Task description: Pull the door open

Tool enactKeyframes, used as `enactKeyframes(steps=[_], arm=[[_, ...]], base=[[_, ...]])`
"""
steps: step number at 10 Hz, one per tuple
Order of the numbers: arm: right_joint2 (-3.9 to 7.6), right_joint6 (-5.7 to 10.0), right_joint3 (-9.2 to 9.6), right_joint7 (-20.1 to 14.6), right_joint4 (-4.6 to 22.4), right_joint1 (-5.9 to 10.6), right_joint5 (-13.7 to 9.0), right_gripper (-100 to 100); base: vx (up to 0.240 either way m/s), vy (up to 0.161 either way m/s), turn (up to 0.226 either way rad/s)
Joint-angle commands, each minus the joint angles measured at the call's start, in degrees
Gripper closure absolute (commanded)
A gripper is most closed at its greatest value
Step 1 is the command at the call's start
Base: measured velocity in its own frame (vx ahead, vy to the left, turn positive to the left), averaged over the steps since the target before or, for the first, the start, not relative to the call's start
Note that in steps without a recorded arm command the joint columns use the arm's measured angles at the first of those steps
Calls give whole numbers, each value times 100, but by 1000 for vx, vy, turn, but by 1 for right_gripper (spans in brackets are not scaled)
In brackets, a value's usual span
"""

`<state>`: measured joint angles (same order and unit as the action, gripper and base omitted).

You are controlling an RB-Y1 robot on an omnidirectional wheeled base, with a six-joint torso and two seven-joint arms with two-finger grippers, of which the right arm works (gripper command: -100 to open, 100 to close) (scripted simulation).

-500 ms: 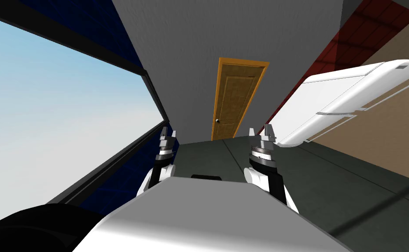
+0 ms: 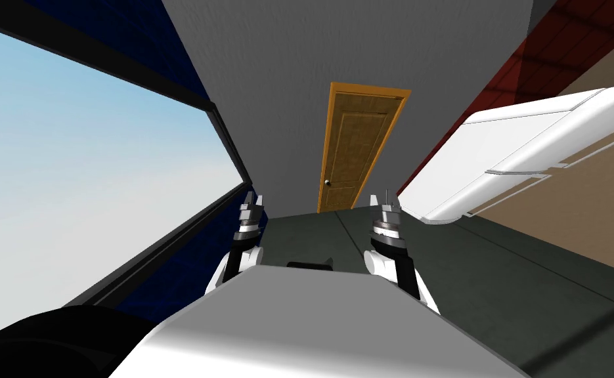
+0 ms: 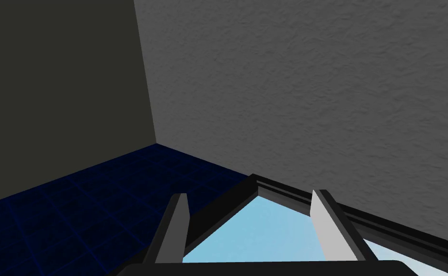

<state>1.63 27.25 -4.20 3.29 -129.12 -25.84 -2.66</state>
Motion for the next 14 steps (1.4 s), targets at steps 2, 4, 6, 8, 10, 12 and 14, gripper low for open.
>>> enactKeyframes(steps=[2,4,6,8,10,12,14], arm=[[46,63,-21,227,295,119,79,-100],[97,145,-47,461,627,231,161,-100],[132,208,-67,639,878,317,224,-100],[168,272,-88,820,1136,404,288,-100],[202,345,-111,1027,1428,503,360,-100],[237,417,-134,1233,1721,602,433,-100],[271,495,-159,1454,2034,708,511,-100]], base=[[107,-21,15],[125,-21,19],[102,-17,16],[103,-12,16],[90,-20,18],[97,-30,17],[97,-15,20]])
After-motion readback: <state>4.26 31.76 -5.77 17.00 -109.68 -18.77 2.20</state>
